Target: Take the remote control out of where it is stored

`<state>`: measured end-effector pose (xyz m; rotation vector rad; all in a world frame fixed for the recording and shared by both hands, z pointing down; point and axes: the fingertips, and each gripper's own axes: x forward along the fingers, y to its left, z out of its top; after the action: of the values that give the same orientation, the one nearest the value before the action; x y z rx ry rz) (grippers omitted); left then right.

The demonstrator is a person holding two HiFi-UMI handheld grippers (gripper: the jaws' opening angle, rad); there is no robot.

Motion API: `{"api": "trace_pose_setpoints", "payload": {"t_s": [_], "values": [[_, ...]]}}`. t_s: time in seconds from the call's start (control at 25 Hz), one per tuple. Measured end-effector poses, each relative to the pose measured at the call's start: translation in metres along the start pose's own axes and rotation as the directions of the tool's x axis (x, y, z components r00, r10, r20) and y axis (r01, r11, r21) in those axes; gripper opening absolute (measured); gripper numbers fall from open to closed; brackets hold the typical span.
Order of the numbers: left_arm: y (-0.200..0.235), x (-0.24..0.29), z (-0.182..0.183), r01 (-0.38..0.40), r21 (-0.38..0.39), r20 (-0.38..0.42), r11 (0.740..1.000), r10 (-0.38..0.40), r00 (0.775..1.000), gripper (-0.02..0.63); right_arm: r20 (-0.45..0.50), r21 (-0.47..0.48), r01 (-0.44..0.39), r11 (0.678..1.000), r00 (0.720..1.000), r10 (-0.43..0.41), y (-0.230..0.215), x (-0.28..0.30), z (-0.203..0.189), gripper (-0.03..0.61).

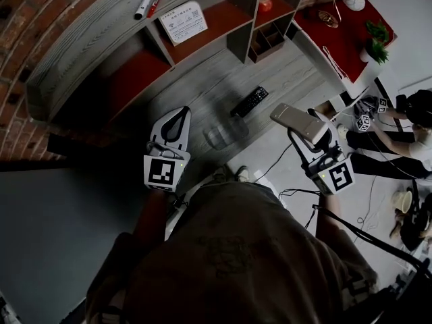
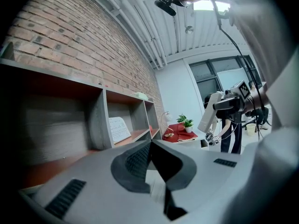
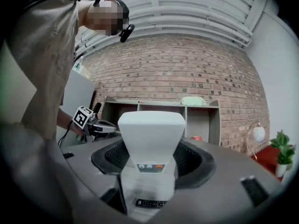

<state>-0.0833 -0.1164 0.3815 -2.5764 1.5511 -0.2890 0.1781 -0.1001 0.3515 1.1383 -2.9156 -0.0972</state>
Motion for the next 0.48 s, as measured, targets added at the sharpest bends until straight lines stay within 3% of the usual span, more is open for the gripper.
{"api": "trace_pose_setpoints", "payload": {"t_s": [0.24,0.48], "values": [[-0.004,-0.003,-0.004,0.009,-0.018,0.006,1.0,-0.008,1.0,0.011,-0.163,-0.149,-0.152,0.977,0.978,0.127,-0.011,0.044,-0.022,0.295],[-0.017,-0.009,-0.011,0.014,-0.038,-0.005,0.999,-0.014,1.0,0.011,-0.333,-0.238,-0.36,0.902,0.903,0.273,-0.01,0.091,-0.059,0.295]]}}
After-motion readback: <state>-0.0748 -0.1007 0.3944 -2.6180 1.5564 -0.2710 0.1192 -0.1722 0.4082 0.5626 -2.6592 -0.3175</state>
